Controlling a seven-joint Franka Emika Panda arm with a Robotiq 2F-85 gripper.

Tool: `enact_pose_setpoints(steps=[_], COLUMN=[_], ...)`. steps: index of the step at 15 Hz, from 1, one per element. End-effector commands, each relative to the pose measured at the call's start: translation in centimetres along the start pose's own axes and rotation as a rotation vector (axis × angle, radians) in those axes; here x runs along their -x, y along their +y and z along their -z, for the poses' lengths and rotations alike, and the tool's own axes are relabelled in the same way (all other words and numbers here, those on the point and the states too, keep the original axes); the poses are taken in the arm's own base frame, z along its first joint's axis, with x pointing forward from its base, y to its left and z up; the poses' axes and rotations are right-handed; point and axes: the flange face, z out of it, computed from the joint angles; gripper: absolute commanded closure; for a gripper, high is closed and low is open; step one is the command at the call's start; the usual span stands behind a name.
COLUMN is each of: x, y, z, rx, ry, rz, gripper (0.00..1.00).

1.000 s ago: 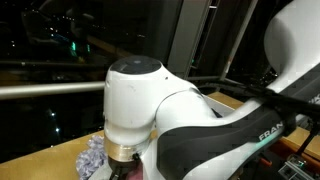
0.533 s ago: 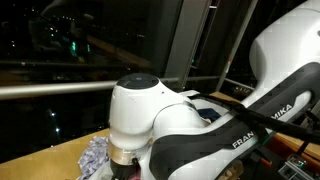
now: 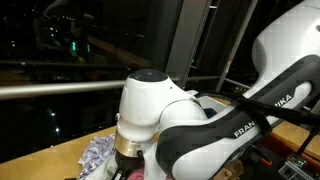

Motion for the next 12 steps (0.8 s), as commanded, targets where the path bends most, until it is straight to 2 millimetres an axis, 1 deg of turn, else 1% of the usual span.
enact_pose_setpoints(steps=[1, 2, 4, 5, 6, 9, 12], x=[1.3, 1.4, 1.8, 2.0, 2.0, 3.1, 5.1], y=[1.3, 1.9, 3.4, 4.3, 5.3, 8.8, 12.4], z=[2.5, 4.5, 8.4, 10.1, 11.9, 17.3, 22.5], rx=[0.004, 0.021, 0.052, 0.07, 0.089, 0.145, 0.206], ry=[0.007, 0.018, 0.045, 0.059, 0.075, 0.123, 0.17], rz=[-0.014, -0.016, -0.029, -0.038, -0.053, -0.099, -0.158], gripper=[0.99, 0.95, 0.99, 0.97, 0.96, 0.96, 0.96])
